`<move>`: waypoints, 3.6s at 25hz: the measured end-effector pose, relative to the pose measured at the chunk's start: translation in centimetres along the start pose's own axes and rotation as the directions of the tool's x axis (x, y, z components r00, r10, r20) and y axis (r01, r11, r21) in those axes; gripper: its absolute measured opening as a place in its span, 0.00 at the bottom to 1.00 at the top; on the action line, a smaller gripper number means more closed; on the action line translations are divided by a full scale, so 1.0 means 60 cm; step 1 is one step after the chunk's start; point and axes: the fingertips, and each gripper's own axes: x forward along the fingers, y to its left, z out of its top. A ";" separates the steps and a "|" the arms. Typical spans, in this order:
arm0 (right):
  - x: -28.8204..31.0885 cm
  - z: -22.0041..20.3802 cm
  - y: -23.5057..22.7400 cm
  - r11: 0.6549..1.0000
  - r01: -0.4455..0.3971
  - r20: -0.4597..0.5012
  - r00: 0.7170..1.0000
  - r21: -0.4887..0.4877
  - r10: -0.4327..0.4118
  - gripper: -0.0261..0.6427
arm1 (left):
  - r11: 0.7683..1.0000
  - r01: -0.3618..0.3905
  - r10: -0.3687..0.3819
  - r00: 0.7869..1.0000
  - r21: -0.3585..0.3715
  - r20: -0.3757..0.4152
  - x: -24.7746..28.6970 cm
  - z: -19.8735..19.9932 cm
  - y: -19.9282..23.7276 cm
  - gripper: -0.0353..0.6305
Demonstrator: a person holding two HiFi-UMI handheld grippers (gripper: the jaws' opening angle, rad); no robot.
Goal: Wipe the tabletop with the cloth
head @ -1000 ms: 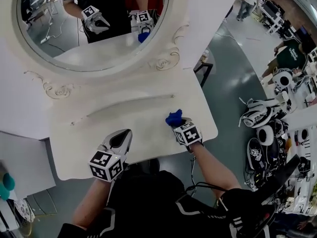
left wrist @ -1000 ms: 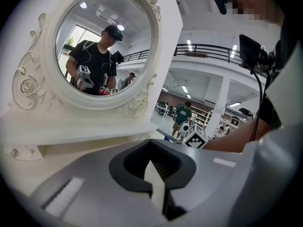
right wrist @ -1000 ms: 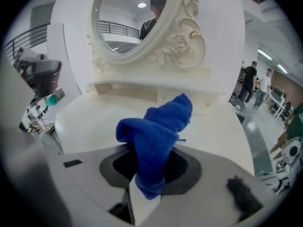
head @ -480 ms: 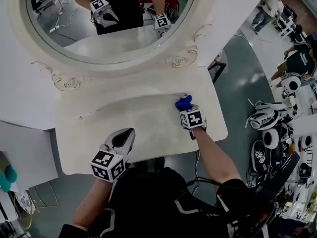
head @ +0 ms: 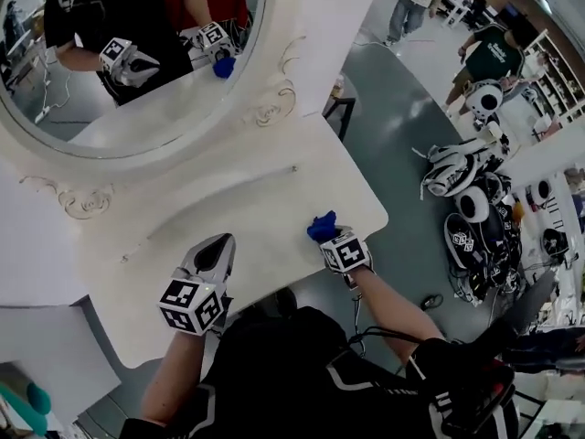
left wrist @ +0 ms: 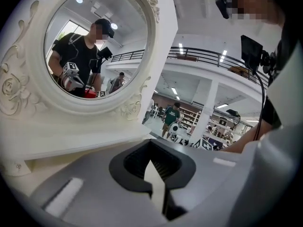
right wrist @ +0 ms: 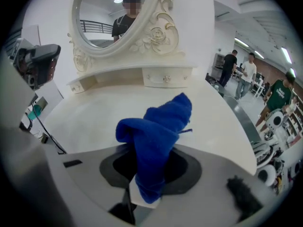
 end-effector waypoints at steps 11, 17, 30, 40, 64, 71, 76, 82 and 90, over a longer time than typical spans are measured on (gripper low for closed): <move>-0.067 -0.097 0.001 0.987 0.033 -0.064 0.998 0.157 -0.023 0.22 | 0.991 0.136 -0.136 0.991 0.013 -0.010 0.030 -0.009 -0.042 0.07; -0.063 -0.020 -0.022 0.989 0.031 0.033 0.999 0.145 -0.036 0.22 | 0.996 0.093 -0.093 0.996 0.000 -0.001 0.019 -0.012 -0.030 0.07; 0.103 0.212 -0.161 1.000 0.005 0.084 0.996 0.005 -0.005 0.22 | 0.986 -0.165 0.165 0.986 -0.019 -0.005 0.011 -0.007 -0.017 0.07; 0.078 0.137 -0.134 0.995 -0.055 0.038 0.998 -0.078 0.059 0.22 | 0.986 -0.166 0.165 0.986 -0.037 -0.009 0.064 -0.007 -0.045 0.07; 0.007 0.106 -0.197 0.995 -0.097 0.120 0.988 0.004 0.096 0.22 | 0.989 -0.149 0.149 0.989 -0.011 -0.002 0.118 0.000 -0.102 0.07; 0.090 0.202 -0.249 0.998 -0.060 0.100 0.993 -0.031 0.063 0.22 | 0.972 -0.231 0.231 0.973 -0.030 -0.014 0.096 -0.014 -0.108 0.07; 0.099 0.190 -0.247 0.996 -0.070 0.082 0.994 -0.053 0.074 0.22 | 0.969 -0.242 0.242 0.970 -0.039 -0.013 0.091 -0.017 -0.111 0.07; 0.051 0.107 -0.234 0.996 -0.085 0.060 0.995 0.004 0.085 0.22 | 0.981 -0.190 0.190 0.982 -0.026 -0.005 0.115 -0.008 -0.120 0.07; -0.055 -0.051 -0.210 0.993 -0.094 0.057 0.994 0.069 0.090 0.22 | 0.996 -0.089 0.089 0.996 0.007 -0.010 0.161 0.005 -0.154 0.07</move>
